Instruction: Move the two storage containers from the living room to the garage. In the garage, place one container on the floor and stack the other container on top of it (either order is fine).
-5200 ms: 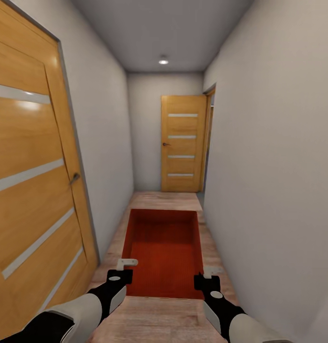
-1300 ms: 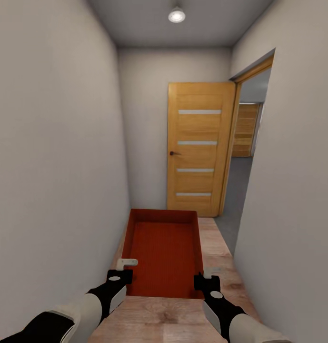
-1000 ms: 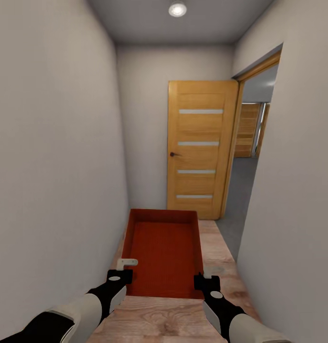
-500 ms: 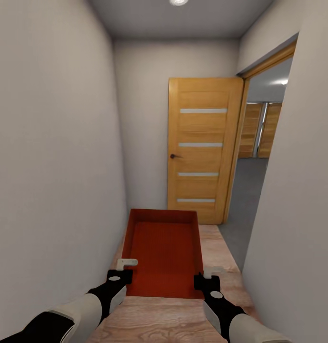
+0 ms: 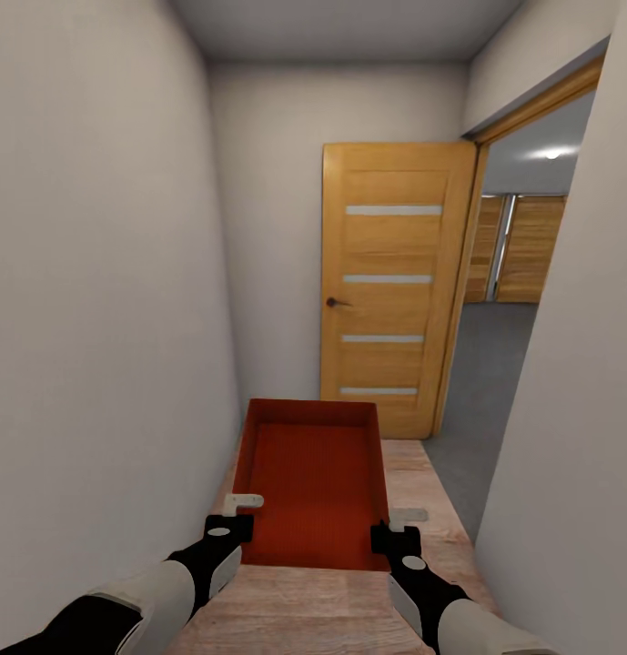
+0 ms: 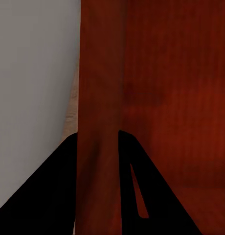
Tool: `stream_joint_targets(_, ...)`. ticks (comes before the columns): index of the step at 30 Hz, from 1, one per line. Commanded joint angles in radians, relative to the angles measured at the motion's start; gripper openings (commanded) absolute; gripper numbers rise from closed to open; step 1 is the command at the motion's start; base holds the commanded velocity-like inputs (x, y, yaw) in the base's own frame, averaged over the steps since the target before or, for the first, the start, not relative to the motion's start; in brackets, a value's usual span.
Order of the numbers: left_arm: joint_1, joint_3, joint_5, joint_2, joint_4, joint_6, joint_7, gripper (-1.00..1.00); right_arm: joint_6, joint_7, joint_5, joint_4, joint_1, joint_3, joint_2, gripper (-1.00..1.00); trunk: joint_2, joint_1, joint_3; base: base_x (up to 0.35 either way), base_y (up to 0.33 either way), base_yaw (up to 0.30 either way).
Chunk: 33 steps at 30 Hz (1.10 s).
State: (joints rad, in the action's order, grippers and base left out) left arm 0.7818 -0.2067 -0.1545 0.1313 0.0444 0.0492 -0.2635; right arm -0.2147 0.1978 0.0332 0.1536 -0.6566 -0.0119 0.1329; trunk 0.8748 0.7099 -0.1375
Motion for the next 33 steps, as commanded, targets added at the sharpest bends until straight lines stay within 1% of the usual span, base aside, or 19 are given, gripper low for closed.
stream_joint_targets(1, 0.001, 0.024, -0.014, -0.03, -0.003, 0.005, -0.023, -1.0, -0.015, -0.008, 0.016, 0.023, -0.001, 0.034, 0.001, -1.0, 0.001, 0.001, -0.002, 0.325, 0.0, 0.0)
stream_joint_targets(27, 0.001, 0.024, -0.014, -0.03, -0.003, 0.005, -0.023, -1.0, -0.015, -0.008, 0.016, 0.023, -0.001, 0.035, 0.001, -1.0, 0.001, 0.001, -0.002, 0.325, 0.0, -0.001)
stream_joint_targets(33, 0.001, 0.023, -0.012, -0.029, 0.0, 0.005, -0.023, -1.0, -0.015, -0.007, 0.016, 0.023, -0.001, 0.035, 0.001, -1.0, 0.001, 0.001, -0.002, 0.108, 0.0, -0.175)
